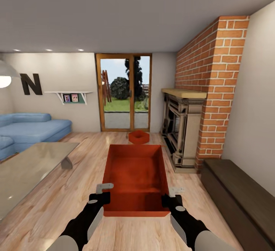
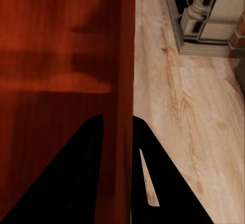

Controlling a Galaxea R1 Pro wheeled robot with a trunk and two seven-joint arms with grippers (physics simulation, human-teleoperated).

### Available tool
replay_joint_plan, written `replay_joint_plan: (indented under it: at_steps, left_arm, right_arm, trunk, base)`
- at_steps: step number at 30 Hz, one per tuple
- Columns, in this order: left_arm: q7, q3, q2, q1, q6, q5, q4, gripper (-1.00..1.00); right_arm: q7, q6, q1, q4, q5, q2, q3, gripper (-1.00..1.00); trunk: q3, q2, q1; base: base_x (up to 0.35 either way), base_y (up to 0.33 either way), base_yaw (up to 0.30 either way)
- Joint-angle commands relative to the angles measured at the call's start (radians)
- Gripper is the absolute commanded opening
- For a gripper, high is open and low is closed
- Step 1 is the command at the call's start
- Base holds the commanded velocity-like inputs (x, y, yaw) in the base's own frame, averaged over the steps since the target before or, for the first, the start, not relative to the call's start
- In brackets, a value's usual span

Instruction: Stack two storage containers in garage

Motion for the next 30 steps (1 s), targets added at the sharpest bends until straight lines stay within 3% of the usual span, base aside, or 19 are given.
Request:
replay_joint_plan:
  at_steps: [1,30]
  left_arm:
    - [0.034,-0.002,0.001,-0.001,0.008,-0.019,-0.004,-1.00]
    - [0.034,-0.001,0.002,-0.001,0.008,-0.019,-0.004,-1.00]
  right_arm:
    - [-0.006,-0.004,-0.001,0.002,-0.018,0.000,0.005,-1.00]
    - [-0.005,-0.004,-0.001,0.002,-0.016,0.000,0.006,-1.00]
  trunk:
    - [-0.002,-0.001,0.000]
    - [-0.002,-0.001,0.000]
  base:
    - [0.000,0.000,0.270]
    - [0.000,0.000,0.270]
